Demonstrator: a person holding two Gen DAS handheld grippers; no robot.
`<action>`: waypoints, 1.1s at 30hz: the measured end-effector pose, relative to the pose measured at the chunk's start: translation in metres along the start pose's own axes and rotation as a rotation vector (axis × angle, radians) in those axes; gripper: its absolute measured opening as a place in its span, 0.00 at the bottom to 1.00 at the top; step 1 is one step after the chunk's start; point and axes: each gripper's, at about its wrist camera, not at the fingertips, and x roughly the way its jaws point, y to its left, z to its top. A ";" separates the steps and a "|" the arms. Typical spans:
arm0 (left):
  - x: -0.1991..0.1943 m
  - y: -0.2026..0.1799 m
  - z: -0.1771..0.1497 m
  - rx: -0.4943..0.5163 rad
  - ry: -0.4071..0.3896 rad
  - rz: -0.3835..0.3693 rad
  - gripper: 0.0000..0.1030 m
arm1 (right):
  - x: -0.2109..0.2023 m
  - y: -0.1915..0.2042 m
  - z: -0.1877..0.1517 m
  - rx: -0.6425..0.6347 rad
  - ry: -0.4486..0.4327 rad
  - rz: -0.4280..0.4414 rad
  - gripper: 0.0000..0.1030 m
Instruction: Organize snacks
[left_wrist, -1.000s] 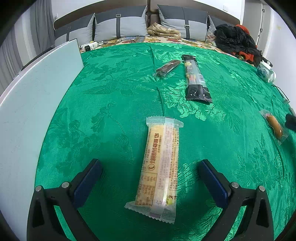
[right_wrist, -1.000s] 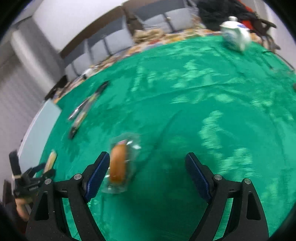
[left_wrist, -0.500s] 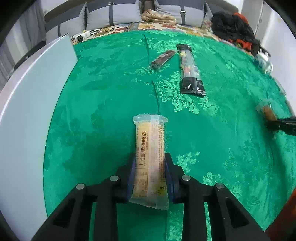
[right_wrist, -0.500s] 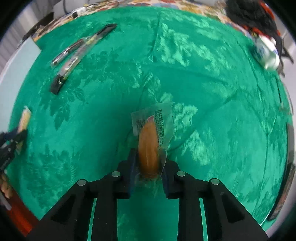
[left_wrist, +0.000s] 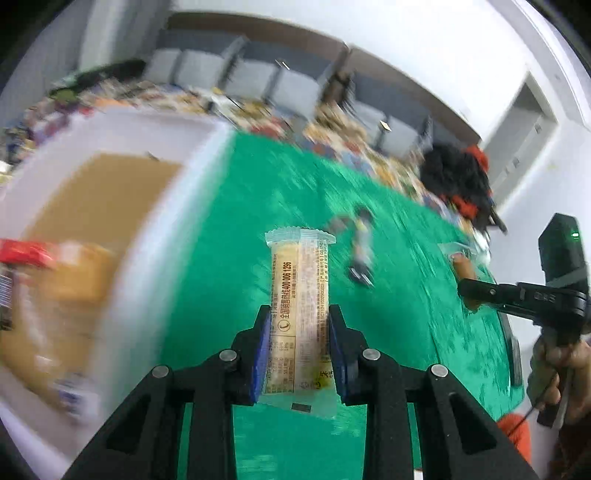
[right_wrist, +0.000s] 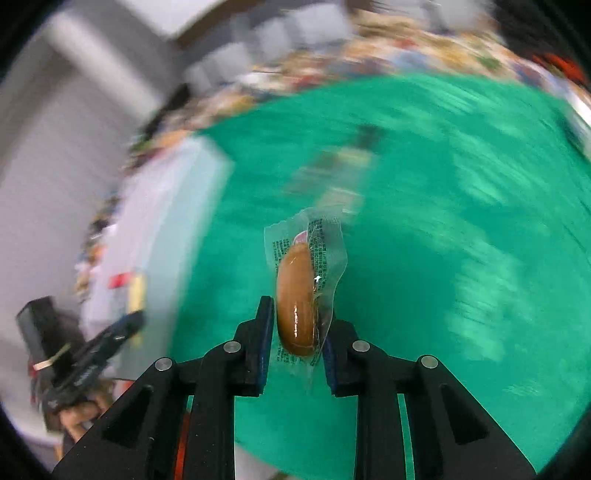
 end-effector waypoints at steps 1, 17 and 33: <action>-0.014 0.014 0.007 -0.010 -0.021 0.028 0.28 | 0.004 0.024 0.003 -0.034 -0.003 0.039 0.24; -0.103 0.205 -0.018 -0.270 -0.079 0.486 0.77 | 0.091 0.190 -0.016 -0.196 0.029 0.264 0.73; 0.069 -0.060 -0.044 0.221 0.109 0.141 0.98 | 0.029 -0.173 -0.096 -0.058 -0.144 -0.628 0.74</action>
